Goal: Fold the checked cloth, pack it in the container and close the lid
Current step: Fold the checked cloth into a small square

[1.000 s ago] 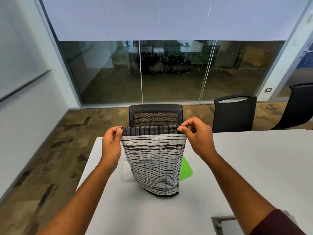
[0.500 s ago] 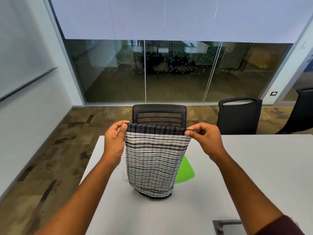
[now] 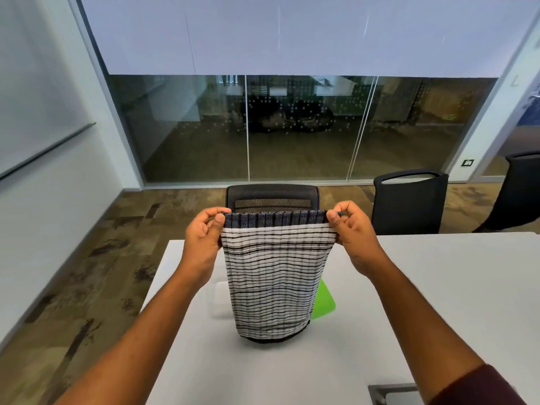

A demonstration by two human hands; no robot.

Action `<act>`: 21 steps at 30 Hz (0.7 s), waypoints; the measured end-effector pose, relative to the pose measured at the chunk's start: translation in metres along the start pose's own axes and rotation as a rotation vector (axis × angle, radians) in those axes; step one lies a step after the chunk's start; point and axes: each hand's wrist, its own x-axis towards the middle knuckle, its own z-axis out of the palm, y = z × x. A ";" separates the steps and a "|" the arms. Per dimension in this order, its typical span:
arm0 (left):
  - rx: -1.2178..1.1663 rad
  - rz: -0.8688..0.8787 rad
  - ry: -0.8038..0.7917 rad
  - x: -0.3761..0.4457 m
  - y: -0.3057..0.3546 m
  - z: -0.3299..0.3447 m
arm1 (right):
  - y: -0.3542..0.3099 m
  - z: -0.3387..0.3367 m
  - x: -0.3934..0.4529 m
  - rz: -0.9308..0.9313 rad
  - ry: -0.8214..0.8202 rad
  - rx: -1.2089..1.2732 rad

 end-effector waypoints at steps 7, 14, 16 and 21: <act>-0.074 -0.057 0.067 0.007 0.004 0.007 | -0.002 0.003 0.004 0.023 0.065 0.043; 0.007 -0.183 0.050 0.012 0.000 0.008 | 0.045 0.002 -0.019 0.302 -0.063 0.083; 0.072 -0.167 0.020 0.012 -0.002 0.005 | 0.044 0.000 -0.016 0.290 0.000 0.140; 0.062 -0.179 0.056 0.019 -0.007 0.004 | 0.048 0.002 -0.018 0.347 -0.034 0.193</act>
